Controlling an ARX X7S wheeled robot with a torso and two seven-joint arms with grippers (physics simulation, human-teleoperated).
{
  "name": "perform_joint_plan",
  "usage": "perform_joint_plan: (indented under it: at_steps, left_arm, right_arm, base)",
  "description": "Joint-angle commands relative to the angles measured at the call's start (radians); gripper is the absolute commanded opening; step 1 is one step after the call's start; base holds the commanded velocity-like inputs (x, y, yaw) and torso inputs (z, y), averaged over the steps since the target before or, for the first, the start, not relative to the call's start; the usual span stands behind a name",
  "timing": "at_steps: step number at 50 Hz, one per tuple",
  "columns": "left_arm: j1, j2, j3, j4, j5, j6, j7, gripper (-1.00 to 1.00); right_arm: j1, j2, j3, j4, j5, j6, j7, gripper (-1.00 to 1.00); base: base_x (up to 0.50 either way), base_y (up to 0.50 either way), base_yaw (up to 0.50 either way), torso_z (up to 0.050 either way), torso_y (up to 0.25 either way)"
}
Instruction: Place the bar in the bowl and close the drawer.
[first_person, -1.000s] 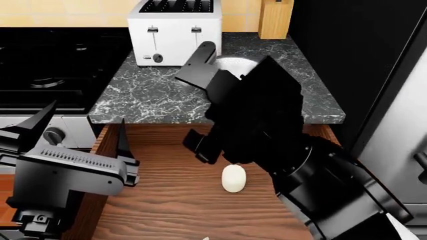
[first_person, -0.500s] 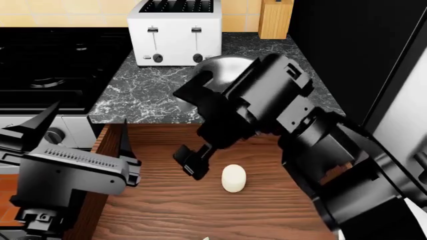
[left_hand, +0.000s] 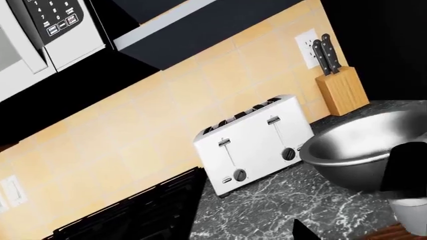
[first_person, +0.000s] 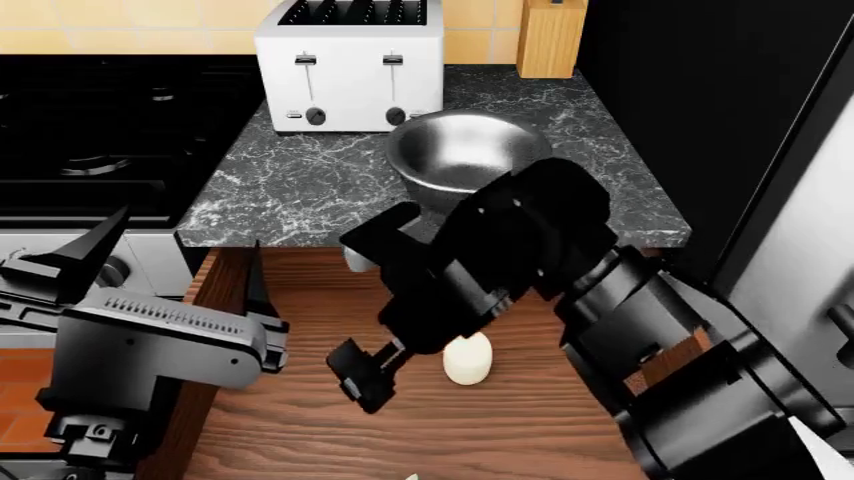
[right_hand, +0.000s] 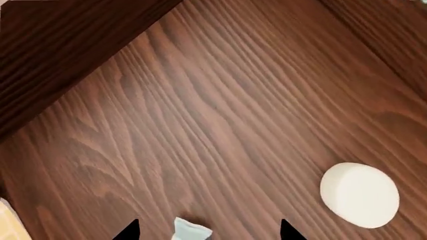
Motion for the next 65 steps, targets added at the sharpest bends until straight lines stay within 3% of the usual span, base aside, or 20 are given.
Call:
perform_joint_plan:
  at_steps: [1, 17, 23, 27, 32, 65]
  left_arm:
    - [0.014, -0.005, -0.004, 0.000, -0.001, 0.010, -0.004, 1.00]
    - [0.012, -0.010, -0.005, 0.001, -0.004, 0.012, -0.004, 1.00]
    - [0.018, -0.011, -0.001, -0.004, 0.000, 0.020, -0.003, 1.00]
    - [0.023, -0.010, 0.001, -0.011, 0.006, 0.026, -0.004, 1.00]
    - [0.020, -0.004, 0.011, -0.019, 0.013, 0.032, -0.001, 1.00]
    - [0.015, -0.004, 0.019, -0.032, 0.013, 0.040, 0.003, 1.00]
  right_arm:
    - [-0.057, 0.005, -0.031, -0.044, 0.123, 0.001, 0.145, 1.00]
    - [-0.111, 0.026, -0.115, -0.062, 0.222, 0.002, 0.242, 1.00]
    - [-0.173, 0.027, -0.096, -0.045, 0.320, -0.004, 0.370, 1.00]
    - [-0.225, 0.039, -0.058, -0.072, 0.470, -0.002, 0.549, 1.00]
    - [-0.250, 0.046, -0.071, -0.086, 0.519, -0.023, 0.596, 1.00]
    - [-0.298, 0.067, -0.228, -0.097, 0.389, -0.127, 0.452, 1.00]
  base:
    - [0.00, 0.00, 0.00, 0.000, 0.000]
    - [0.00, 0.00, 0.00, 0.000, 0.000]
    - [0.00, 0.00, 0.00, 0.000, 0.000]
    - [0.00, 0.00, 0.00, 0.000, 0.000]
    - [0.00, 0.00, 0.00, 0.000, 0.000]
    - [0.00, 0.00, 0.00, 0.000, 0.000]
